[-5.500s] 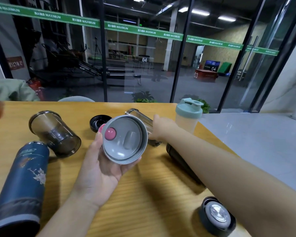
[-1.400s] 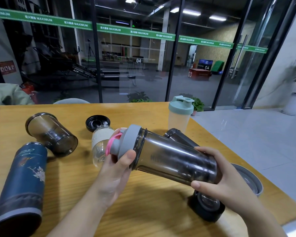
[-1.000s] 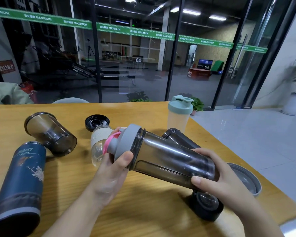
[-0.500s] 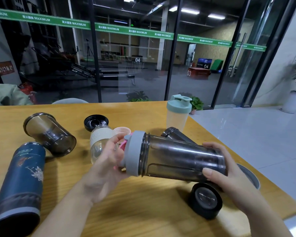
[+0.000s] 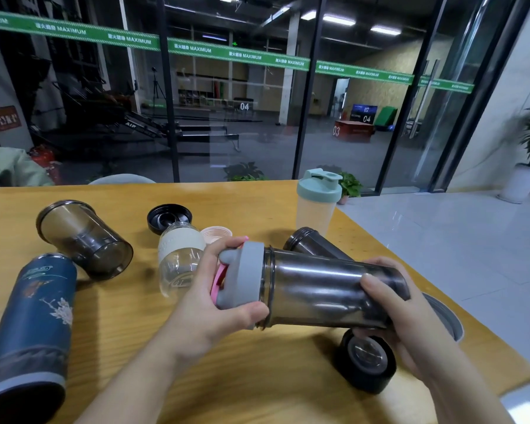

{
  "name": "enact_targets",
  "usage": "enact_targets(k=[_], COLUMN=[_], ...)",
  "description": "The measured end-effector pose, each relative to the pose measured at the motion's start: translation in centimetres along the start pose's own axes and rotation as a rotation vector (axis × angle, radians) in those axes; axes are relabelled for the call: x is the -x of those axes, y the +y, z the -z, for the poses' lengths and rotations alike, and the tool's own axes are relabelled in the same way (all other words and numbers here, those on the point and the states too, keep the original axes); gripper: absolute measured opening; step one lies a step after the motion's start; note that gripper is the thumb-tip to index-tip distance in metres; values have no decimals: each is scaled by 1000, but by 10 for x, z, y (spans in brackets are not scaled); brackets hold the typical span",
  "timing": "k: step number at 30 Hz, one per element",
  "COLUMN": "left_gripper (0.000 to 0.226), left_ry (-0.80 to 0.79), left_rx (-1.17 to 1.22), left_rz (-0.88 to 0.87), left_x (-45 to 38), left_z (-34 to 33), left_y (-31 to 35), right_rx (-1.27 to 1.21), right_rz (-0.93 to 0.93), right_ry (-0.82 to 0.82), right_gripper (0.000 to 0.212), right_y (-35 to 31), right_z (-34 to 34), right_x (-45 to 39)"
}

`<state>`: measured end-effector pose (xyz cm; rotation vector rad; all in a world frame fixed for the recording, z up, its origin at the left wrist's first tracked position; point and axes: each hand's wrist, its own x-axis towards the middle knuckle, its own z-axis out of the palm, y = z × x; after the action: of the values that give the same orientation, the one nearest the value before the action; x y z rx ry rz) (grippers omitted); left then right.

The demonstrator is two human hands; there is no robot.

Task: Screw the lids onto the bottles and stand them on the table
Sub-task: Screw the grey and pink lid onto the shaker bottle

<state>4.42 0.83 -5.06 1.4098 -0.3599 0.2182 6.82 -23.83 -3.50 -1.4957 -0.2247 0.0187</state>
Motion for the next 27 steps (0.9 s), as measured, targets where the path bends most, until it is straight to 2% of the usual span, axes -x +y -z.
enact_targets(k=[2, 6, 11, 16, 20, 23, 27], left_gripper=[82, 76, 82, 90, 81, 87, 101], left_ry=[15, 42, 63, 31, 40, 55, 48], left_rx=[-1, 52, 181, 135, 65, 67, 159], left_rz=[-17, -9, 56, 37, -12, -48, 58], left_x=[-1, -2, -5, -4, -2, -3, -3], left_z=[0, 1, 2, 5, 5, 2, 1], left_y=[0, -2, -2, -2, -1, -1, 1], right_rx=[21, 119, 319, 357, 329, 319, 332], right_rz=[70, 177, 345, 396, 401, 398, 462], right_ry=[15, 59, 120, 91, 74, 91, 83], right_gripper=[78, 81, 55, 50, 49, 50, 49], right_y=[2, 5, 8, 6, 10, 13, 8], right_z=[-1, -1, -2, 0, 1, 2, 1], right_x=[-2, -1, 4, -1, -4, -3, 0])
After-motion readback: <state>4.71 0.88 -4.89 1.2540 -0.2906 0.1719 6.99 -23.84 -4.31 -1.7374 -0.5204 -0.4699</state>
